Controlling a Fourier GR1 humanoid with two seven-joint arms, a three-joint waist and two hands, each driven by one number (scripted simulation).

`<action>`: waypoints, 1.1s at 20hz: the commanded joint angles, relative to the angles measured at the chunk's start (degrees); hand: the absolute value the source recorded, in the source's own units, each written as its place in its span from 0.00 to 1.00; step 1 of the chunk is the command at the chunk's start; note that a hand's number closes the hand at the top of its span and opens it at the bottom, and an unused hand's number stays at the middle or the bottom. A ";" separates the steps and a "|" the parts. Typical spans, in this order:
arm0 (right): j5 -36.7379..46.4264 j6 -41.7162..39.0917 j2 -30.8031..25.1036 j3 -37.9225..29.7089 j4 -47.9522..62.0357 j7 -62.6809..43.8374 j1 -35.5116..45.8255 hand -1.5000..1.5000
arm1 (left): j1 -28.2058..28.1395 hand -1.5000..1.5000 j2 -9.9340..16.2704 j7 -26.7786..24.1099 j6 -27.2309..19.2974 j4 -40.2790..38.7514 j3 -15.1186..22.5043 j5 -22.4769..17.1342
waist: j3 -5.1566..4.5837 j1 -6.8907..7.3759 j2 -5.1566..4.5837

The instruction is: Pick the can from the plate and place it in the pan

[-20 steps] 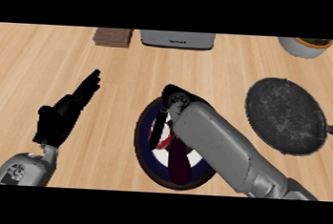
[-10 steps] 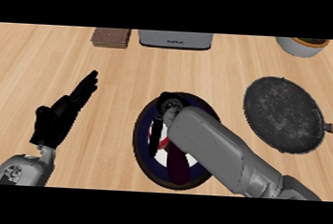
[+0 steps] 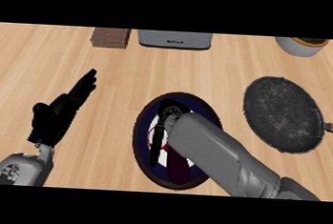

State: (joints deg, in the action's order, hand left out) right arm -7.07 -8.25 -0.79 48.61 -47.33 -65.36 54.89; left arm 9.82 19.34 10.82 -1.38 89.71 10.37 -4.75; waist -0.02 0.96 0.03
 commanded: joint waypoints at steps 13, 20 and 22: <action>-6.47 -0.15 0.74 7.12 -1.28 -2.07 -1.83 1.00 | 1.86 0.50 -1.81 -0.02 2.72 -1.31 -2.83 1.18 | 0.01 0.38 -0.20; 1.48 3.97 0.75 5.28 -3.13 -1.89 2.08 1.00 | -2.04 0.50 -3.62 2.12 0.84 4.27 -1.53 3.68 | 0.02 -0.12 0.09; 9.12 9.87 -2.44 11.26 -12.71 1.33 -3.07 1.00 | -2.57 0.50 -2.92 1.20 0.76 2.21 -2.78 3.28 | 0.03 -2.29 0.85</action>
State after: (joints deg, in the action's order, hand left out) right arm -4.82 -4.92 -1.60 55.65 -52.58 -61.06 54.03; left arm 8.10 16.55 11.26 0.11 91.30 8.23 -1.64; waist 0.00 0.19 0.39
